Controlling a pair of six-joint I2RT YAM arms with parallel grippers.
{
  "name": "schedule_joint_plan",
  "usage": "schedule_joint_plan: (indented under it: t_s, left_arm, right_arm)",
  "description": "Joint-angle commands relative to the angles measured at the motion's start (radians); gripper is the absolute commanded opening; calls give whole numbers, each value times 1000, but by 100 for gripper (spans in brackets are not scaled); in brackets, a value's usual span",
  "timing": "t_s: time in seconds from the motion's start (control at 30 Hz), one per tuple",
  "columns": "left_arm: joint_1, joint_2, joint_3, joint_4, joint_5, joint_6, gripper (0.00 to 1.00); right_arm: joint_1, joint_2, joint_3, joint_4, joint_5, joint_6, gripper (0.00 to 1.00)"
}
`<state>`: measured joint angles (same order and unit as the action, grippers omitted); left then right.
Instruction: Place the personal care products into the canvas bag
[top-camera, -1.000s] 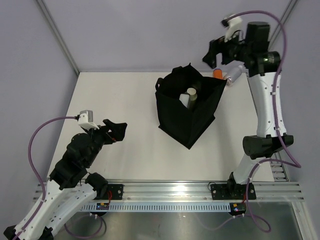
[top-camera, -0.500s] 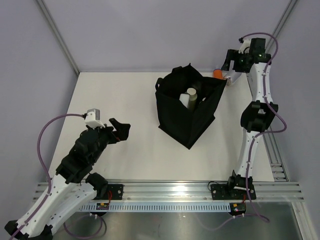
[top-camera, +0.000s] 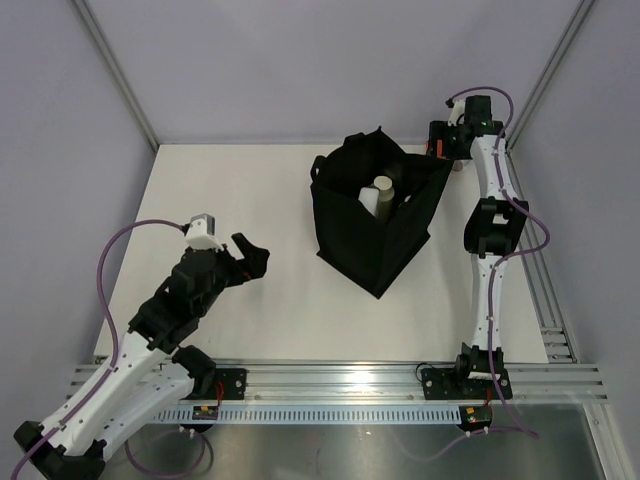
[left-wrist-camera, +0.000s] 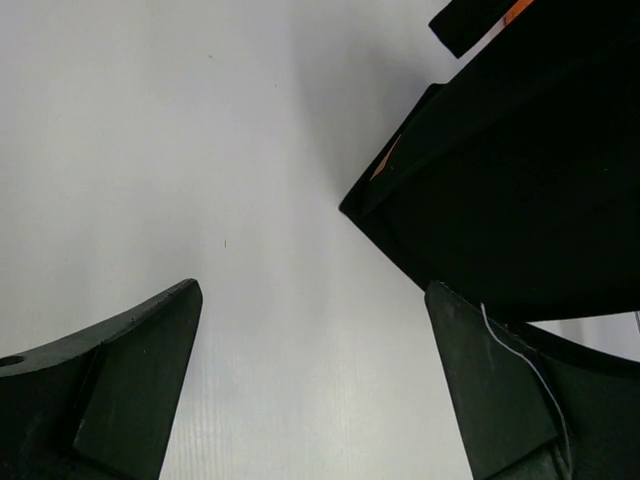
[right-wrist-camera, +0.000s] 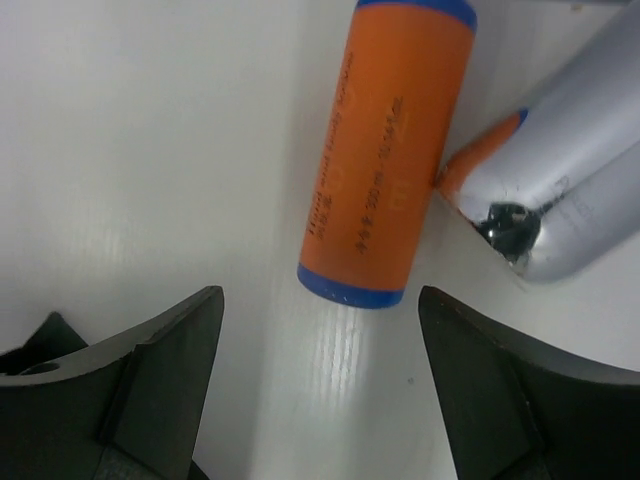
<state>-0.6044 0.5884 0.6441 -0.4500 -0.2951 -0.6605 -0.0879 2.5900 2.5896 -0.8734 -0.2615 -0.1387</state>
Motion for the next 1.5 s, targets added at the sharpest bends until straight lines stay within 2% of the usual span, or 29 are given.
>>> schedule_joint_plan:
  t_s: [0.0,0.27,0.5,0.67,0.87,0.97,1.13,1.2,1.27,1.33,1.43,1.47]
  left_arm:
    - [2,19,2,66,5,-21,99]
    - [2,30,9,59,-6,-17,99]
    - [2,70,37,62,-1,-2,99]
    - [2,79,49,66,4,2,99]
    - [2,62,43,65,4,1,99]
    - [2,35,37,54,-3,1,99]
    - [2,-27,-4,60,-21,-2,99]
    - [2,-45,-14,63,-24,1,99]
    - [3,-50,-17,66,-19,4,99]
    - [3,-52,-18,68,-16,10,99]
    - [3,-52,-20,79,-12,15,99]
    - [3,-52,-26,83,-4,15,99]
  right_arm:
    - [13,45,59,94,74,37,85]
    - [36,105,84,109,149,42,81]
    - [37,125,109,79,165,31,72]
    - [37,144,119,42,153,16,52]
    - [21,95,8,-15,101,17,34]
    - [1,15,-113,-65,67,28,31]
    - [-27,-279,-559,-44,53,-33,26]
    - [-45,-399,-754,-13,59,-50,25]
    - [-56,-459,-866,-10,65,-73,25]
    - [-67,-530,-1015,5,77,-93,30]
    - [-73,-599,-1144,63,102,-110,48]
    - [-73,-597,-1148,66,107,-113,63]
